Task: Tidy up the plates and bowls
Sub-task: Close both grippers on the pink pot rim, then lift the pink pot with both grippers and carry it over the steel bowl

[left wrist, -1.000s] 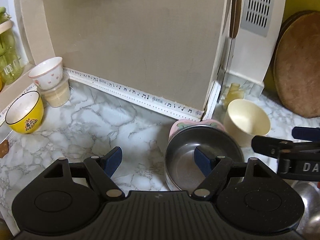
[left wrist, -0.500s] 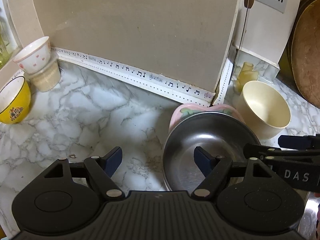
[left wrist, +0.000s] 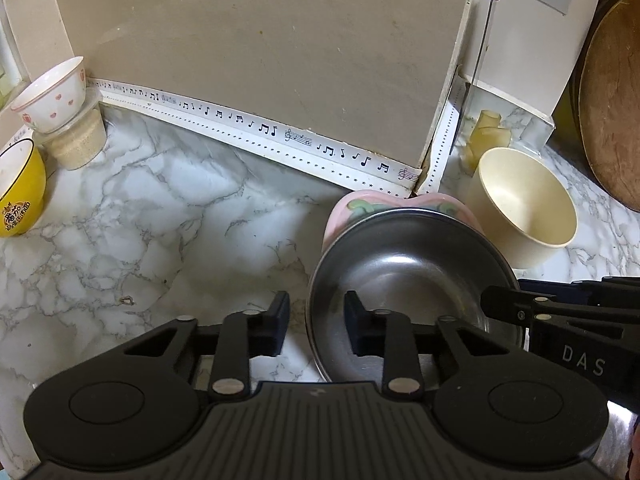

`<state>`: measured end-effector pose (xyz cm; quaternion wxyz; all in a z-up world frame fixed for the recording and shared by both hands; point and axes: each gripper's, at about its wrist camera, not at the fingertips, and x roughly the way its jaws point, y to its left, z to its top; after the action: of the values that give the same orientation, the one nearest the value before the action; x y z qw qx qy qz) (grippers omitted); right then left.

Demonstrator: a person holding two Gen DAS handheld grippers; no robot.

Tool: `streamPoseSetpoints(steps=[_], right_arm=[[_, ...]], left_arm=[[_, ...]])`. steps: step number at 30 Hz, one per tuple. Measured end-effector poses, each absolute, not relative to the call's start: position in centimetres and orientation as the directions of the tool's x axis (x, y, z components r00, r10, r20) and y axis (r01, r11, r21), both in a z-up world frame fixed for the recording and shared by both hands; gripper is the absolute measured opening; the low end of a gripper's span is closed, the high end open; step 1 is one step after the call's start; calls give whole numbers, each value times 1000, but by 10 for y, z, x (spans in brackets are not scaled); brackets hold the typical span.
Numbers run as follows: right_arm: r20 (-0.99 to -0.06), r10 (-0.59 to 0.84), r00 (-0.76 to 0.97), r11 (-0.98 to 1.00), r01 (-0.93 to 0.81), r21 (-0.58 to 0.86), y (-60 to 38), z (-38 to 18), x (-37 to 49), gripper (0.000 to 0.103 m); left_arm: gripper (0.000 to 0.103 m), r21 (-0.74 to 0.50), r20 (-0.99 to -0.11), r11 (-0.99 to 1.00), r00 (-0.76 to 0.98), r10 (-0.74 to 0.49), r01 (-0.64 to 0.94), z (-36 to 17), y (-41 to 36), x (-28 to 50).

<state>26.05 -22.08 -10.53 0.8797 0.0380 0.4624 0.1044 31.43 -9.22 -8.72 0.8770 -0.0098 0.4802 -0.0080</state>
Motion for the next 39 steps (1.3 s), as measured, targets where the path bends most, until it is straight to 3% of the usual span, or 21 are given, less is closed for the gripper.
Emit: streamPoseSetpoints(steps=[6, 10, 39], right_arm=[[-806, 216, 550, 975, -159, 153, -215, -103, 259, 11], [-804, 196, 561, 979, -158, 128, -210, -102, 256, 9], [-766, 158, 624, 987, -86, 133, -236, -63, 208, 7]], left_arm=[[11, -29, -846, 1000, 532, -25, 2, -87, -92, 314], [6, -46, -850, 999, 525, -34, -11, -86, -90, 313], [4, -88, -794, 994, 598, -107, 62, -34, -114, 264]])
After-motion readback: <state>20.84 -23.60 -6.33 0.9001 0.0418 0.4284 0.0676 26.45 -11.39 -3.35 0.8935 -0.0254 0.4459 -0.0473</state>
